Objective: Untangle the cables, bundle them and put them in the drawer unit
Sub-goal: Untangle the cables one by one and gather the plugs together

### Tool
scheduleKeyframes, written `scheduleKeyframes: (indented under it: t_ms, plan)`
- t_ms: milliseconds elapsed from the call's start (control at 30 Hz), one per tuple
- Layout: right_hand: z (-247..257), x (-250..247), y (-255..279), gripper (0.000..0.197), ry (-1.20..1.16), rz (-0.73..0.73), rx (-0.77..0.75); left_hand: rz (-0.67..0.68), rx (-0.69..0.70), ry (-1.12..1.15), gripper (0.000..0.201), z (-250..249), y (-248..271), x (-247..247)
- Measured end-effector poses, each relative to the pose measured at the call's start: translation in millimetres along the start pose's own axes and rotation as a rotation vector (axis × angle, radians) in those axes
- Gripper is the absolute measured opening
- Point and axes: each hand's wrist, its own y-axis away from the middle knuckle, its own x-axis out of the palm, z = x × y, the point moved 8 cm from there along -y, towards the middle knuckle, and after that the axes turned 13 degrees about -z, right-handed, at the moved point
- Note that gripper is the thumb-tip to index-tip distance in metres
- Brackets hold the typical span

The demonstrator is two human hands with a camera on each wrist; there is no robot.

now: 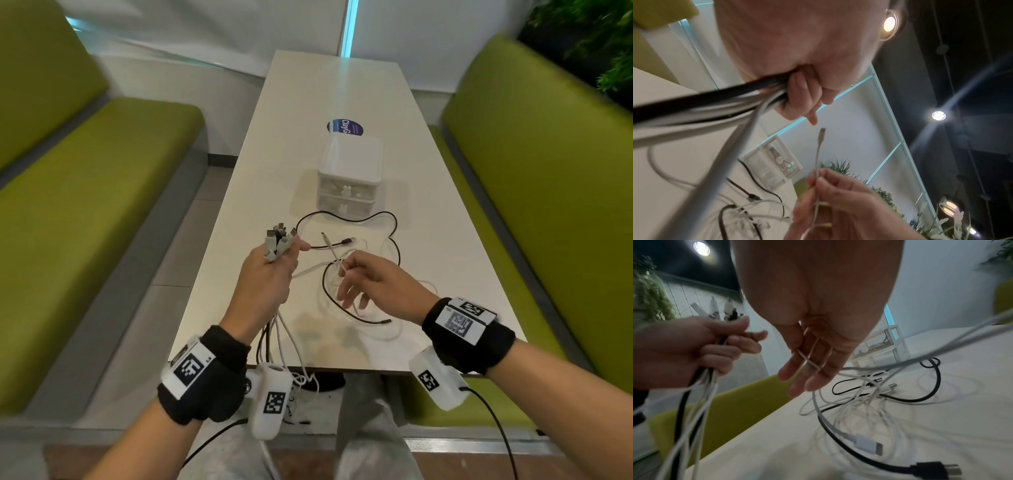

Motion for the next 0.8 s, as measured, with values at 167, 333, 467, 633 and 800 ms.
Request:
scheduleKeyframes:
  t_ms: [167, 333, 467, 633, 800]
  plan:
    - [17, -2, 7, 0.01, -0.029, -0.012, -0.094, 0.13, 0.069, -0.068, 0.03, 0, 4, 27]
    - [21, -10, 9, 0.014, -0.036, -0.056, -0.15, 0.17, 0.233, -0.097, 0.041, -18, 5, 44]
    - [19, -14, 8, 0.015, -0.042, -0.064, -0.162, 0.144, 0.298, -0.111, 0.041, -12, 1, 44]
    - [9, -7, 0, 0.023, 0.096, -0.025, -0.143, 0.048, 0.214, 0.111, 0.019, -17, 1, 36]
    - [-11, -4, -4, 0.029, 0.337, 0.031, -0.169, -0.089, 0.261, 0.232, 0.044, -40, 5, 15]
